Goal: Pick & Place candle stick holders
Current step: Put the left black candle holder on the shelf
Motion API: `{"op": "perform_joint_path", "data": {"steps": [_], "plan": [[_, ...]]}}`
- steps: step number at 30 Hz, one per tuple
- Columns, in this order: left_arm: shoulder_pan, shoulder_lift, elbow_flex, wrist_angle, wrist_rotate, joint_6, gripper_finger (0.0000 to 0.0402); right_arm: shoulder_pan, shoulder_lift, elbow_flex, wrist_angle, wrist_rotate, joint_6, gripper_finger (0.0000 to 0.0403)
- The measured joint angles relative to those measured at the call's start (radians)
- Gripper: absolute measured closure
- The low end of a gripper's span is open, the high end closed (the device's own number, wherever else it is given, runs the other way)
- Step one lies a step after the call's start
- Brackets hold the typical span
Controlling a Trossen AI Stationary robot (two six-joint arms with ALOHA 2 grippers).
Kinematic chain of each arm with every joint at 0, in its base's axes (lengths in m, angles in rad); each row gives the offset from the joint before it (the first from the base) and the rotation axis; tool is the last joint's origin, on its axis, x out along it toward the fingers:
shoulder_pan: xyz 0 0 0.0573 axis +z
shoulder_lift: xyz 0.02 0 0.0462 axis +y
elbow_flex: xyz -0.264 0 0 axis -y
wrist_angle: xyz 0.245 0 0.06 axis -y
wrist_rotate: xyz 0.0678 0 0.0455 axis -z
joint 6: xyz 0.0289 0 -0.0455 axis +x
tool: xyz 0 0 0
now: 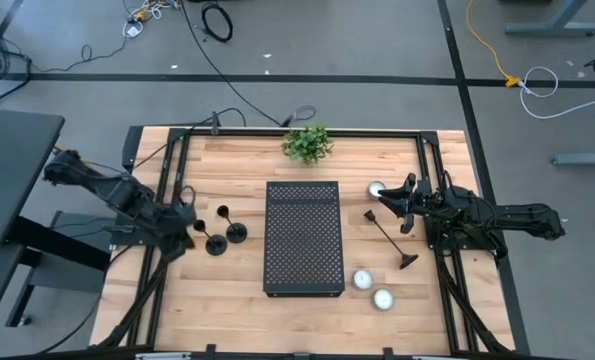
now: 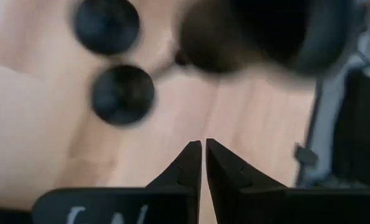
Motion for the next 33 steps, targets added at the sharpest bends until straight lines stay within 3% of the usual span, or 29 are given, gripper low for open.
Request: {"op": "perform_joint_path", "data": {"steps": [2, 10, 19, 25, 33], "plan": [[-0.012, 0.008, -0.023, -0.004, 0.015, 0.002, 0.0369, 0.0, 0.0, 0.0, 0.0, 0.0, 0.0, 0.0307], [-0.017, 0.006, -0.034, -0.003, -0.12, -0.001, 0.0342, 0.0, 0.0, 0.0, 0.0, 0.0, 0.0, 0.0307], [-0.017, 0.007, -0.034, 0.009, -0.245, 0.039, 0.0278, 0.0, 0.0, 0.0, 0.0, 0.0, 0.0, 0.0307], [-0.017, 0.007, -0.034, 0.077, -0.264, 0.079, 0.0245, 0.0, 0.0, 0.0, 0.0, 0.0, 0.0, 0.0307], [-0.017, 0.007, -0.034, 0.077, -0.382, 0.102, 0.023, 0.0, 0.0, 0.0, 0.0, 0.0, 0.0, 0.0307]]}}
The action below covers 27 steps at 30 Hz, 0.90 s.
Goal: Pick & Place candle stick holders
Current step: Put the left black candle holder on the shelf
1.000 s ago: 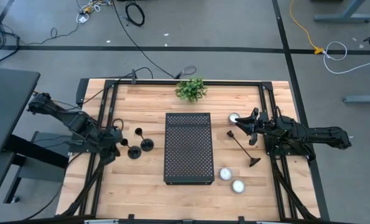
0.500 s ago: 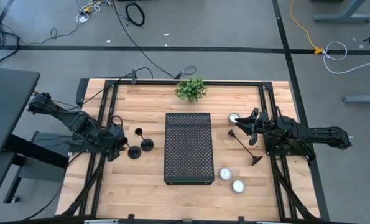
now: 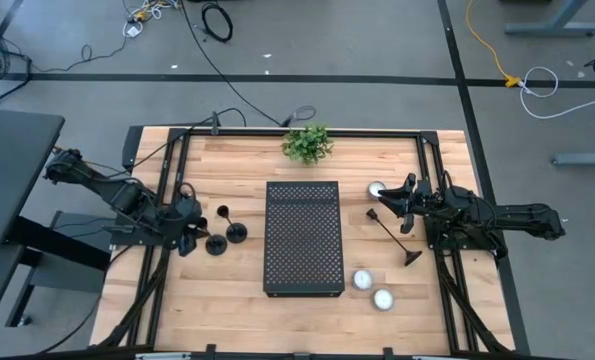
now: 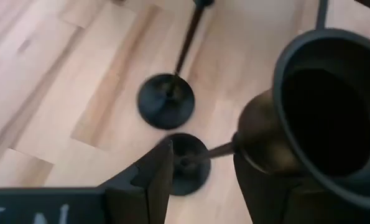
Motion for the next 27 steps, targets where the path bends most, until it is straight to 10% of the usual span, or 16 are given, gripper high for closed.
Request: {"op": "perform_joint_path", "data": {"steps": [16, 27], "plan": [[0.0, 0.054, 0.0, 0.004, -0.116, -0.001, 0.0253, 0.0, 0.0, 0.0, 0.0, 0.0, 0.0, 0.0307], [0.0, 0.113, 0.001, 0.026, -0.101, 0.002, 0.0385, 0.0, 0.0, 0.0, 0.0, 0.0, 0.0, 0.0307]]}}
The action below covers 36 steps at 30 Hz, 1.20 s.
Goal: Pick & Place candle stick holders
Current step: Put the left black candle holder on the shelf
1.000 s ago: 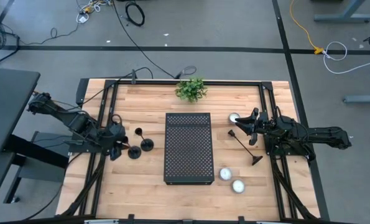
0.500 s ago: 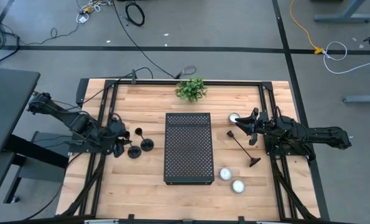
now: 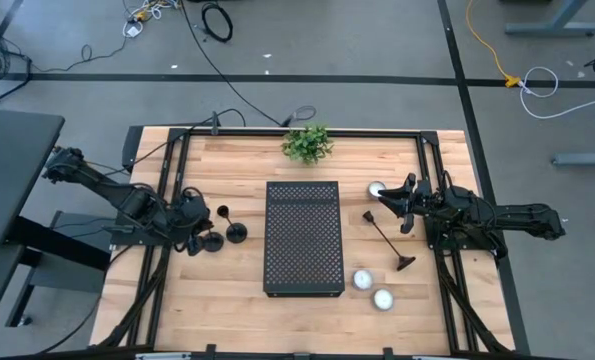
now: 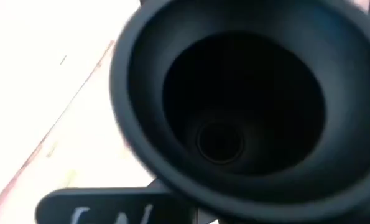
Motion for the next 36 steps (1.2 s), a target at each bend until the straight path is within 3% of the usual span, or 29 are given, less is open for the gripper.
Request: {"op": "perform_joint_path", "data": {"steps": [9, 16, 21, 27, 30, 36], "plan": [[-0.012, -0.003, 0.077, -0.024, 0.005, 0.01, 0.0388, 0.0, 0.0, 0.0, 0.0, 0.0, 0.0, 0.0307], [-0.041, -0.002, 0.311, -0.181, 0.0, -0.004, 0.0388, 0.0, 0.0, 0.0, 0.0, 0.0, 0.0, 0.0307], [-0.046, 0.003, 0.483, -0.207, -0.029, 0.032, 0.0388, 0.0, 0.0, 0.0, 0.0, 0.0, 0.0, 0.0307], [-0.044, 0.083, 0.679, -0.22, -0.04, 0.127, 0.0388, 0.0, 0.0, 0.0, 0.0, 0.0, 0.0, 0.0307], [-0.04, 0.143, 0.742, -0.223, -0.095, 0.187, 0.0388, 0.0, 0.0, 0.0, 0.0, 0.0, 0.0, 0.0307], [0.067, 0.296, 0.837, -0.189, -0.086, 0.375, 0.0388, 0.0, 0.0, 0.0, 0.0, 0.0, 0.0, 0.0307]]}}
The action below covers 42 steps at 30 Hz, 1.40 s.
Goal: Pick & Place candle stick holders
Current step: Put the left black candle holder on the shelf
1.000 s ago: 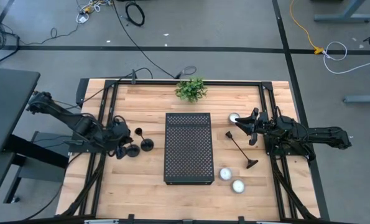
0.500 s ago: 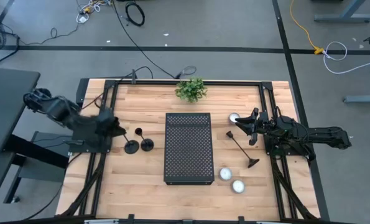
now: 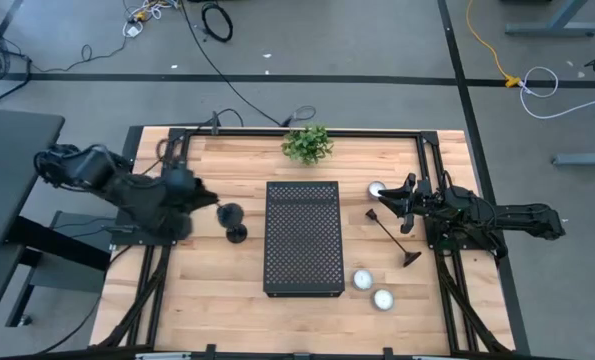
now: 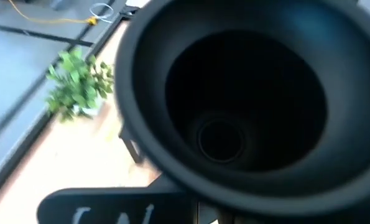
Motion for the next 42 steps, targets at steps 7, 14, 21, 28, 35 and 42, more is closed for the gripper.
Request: {"op": "perform_joint_path", "data": {"steps": [7, 14, 21, 28, 35, 42], "plan": [[0.224, 0.155, 0.062, 0.172, 0.208, 0.249, 0.0388, 0.0, 0.0, 0.0, 0.0, 0.0, 0.0, 0.0307], [0.48, 0.27, 0.074, 0.249, 0.374, 0.338, 0.0388, 0.0, 0.0, 0.0, 0.0, 0.0, 0.0, 0.0307], [0.594, 0.403, 0.074, 0.373, 0.569, 0.402, 0.0388, 0.0, 0.0, 0.0, 0.0, 0.0, 0.0, 0.0307], [0.627, 0.511, 0.074, 0.449, 0.624, 0.416, 0.0388, 0.0, 0.0, 0.0, 0.0, 0.0, 0.0, 0.0307], [0.647, 0.542, 0.073, 0.479, 0.636, 0.418, 0.0388, 0.0, 0.0, 0.0, 0.0, 0.0, 0.0, 0.0307], [0.646, 0.542, 0.073, 0.491, 0.644, 0.417, 0.0388, 0.0, 0.0, 0.0, 0.0, 0.0, 0.0, 0.0307]]}}
